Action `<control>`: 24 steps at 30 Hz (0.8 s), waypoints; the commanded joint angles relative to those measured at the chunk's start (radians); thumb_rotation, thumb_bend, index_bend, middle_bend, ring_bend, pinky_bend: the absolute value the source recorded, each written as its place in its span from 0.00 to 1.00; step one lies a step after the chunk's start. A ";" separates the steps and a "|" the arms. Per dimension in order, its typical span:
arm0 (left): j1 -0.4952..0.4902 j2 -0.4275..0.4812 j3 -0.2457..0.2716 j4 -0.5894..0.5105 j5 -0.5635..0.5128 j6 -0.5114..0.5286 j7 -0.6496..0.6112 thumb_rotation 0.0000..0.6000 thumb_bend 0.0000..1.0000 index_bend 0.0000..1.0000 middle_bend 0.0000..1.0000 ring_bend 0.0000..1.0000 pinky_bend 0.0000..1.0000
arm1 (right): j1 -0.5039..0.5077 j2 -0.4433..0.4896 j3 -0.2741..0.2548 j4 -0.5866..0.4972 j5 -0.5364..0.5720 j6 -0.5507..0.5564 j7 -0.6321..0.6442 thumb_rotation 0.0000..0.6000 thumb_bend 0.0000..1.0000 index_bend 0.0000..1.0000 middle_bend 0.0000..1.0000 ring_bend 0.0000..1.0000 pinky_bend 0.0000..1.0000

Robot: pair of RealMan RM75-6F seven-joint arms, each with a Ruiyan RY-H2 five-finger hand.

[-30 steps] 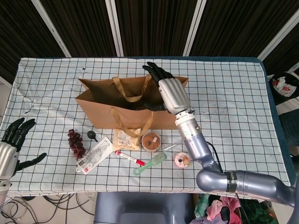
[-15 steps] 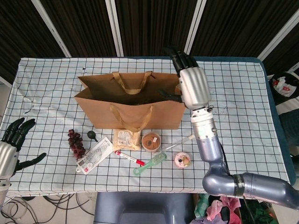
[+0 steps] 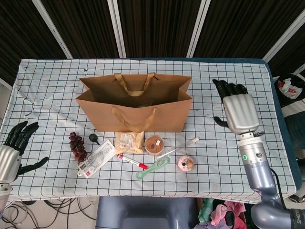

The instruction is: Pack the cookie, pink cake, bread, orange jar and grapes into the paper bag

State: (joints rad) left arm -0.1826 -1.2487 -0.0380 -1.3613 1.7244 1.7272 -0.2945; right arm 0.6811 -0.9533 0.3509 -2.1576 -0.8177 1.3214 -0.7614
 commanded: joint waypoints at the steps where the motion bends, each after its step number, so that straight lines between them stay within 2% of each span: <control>1: -0.001 0.002 -0.002 0.001 -0.005 -0.004 -0.005 1.00 0.12 0.10 0.09 0.00 0.08 | -0.027 0.047 -0.105 -0.074 0.082 -0.057 -0.095 1.00 0.09 0.10 0.16 0.20 0.21; 4: -0.001 0.006 -0.005 0.003 -0.012 -0.007 -0.009 1.00 0.12 0.10 0.09 0.00 0.08 | -0.009 0.074 -0.142 -0.113 0.159 -0.120 -0.129 1.00 0.09 0.10 0.16 0.20 0.21; 7: -0.001 0.009 -0.006 0.002 -0.014 -0.008 -0.015 1.00 0.12 0.10 0.09 0.00 0.08 | 0.023 0.089 -0.157 -0.117 0.246 -0.213 -0.119 1.00 0.10 0.10 0.15 0.20 0.21; 11: 0.001 0.011 -0.008 -0.003 -0.015 -0.002 -0.020 1.00 0.12 0.10 0.09 0.00 0.08 | 0.058 0.084 -0.183 -0.094 0.285 -0.317 -0.108 1.00 0.10 0.10 0.15 0.20 0.21; 18: 0.001 0.012 -0.009 -0.007 -0.026 -0.013 -0.021 1.00 0.12 0.09 0.09 0.00 0.08 | 0.082 0.045 -0.222 -0.080 0.274 -0.495 -0.014 1.00 0.10 0.10 0.15 0.19 0.21; 21: 0.001 0.013 -0.009 -0.011 -0.026 -0.015 -0.019 1.00 0.12 0.09 0.09 0.00 0.08 | 0.077 0.009 -0.229 -0.056 0.218 -0.506 0.010 1.00 0.10 0.10 0.14 0.19 0.21; 24: 0.003 0.014 -0.010 -0.014 -0.027 -0.011 -0.019 1.00 0.12 0.09 0.08 0.00 0.08 | 0.055 -0.049 -0.248 -0.025 0.131 -0.469 0.012 1.00 0.10 0.10 0.13 0.19 0.21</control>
State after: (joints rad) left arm -0.1796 -1.2351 -0.0480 -1.3748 1.6975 1.7158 -0.3133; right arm 0.7513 -0.9524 0.1221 -2.2122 -0.6183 0.8265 -0.7580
